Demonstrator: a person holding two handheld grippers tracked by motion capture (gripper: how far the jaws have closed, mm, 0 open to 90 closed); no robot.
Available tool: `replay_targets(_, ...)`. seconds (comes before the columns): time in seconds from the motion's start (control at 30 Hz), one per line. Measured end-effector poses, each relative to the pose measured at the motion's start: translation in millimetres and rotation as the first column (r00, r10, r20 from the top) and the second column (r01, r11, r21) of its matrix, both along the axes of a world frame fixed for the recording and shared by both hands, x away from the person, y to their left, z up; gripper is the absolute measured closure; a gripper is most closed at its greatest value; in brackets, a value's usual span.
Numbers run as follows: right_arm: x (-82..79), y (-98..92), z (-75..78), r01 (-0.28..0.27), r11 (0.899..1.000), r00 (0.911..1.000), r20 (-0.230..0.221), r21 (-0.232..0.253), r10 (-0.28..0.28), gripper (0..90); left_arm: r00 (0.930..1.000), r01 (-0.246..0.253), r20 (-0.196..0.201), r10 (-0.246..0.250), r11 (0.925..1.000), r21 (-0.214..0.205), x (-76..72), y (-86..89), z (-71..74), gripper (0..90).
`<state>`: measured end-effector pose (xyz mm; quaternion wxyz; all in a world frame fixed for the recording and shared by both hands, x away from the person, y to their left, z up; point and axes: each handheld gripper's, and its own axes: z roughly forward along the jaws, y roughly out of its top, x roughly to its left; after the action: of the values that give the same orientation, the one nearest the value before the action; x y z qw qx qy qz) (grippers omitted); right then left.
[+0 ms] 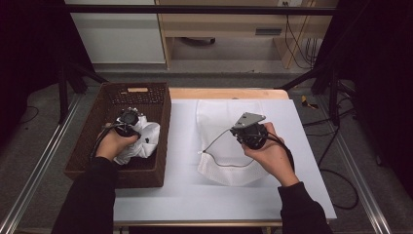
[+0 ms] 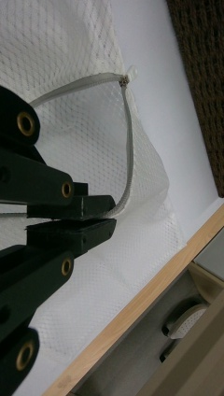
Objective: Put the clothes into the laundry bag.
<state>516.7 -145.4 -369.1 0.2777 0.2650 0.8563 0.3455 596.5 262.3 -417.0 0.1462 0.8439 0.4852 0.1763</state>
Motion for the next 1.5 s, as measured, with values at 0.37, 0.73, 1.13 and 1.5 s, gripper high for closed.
replay_targets(0.37,-1.2,-1.2,-1.4,-0.011,1.0,0.9999,-0.001,0.006,0.011,87.8,0.9876,-0.013,0.156,0.021,0.9983,-0.057,-18.1,8.0,56.3,73.1)
replay_targets(0.73,2.1,-1.6,-1.8,-0.014,0.999,0.9996,-0.022,0.032,0.014,88.5,0.9805,0.005,0.196,0.006,0.9985,-0.054,-33.6,11.7,84.9,73.0)
replay_targets(1.13,0.7,0.6,2.3,-0.021,0.998,0.9998,-0.005,0.06,0.021,88.6,0.9743,0.036,0.225,-0.019,0.997,-0.068,-47.4,1.4,100.9,72.9)
replay_targets(1.5,0.0,4.3,6.8,-0.026,0.999,0.9996,0.01,0.044,0.026,88.6,0.9644,0.081,0.257,-0.061,0.9944,-0.067,-60.7,-13.7,123.8,72.7)
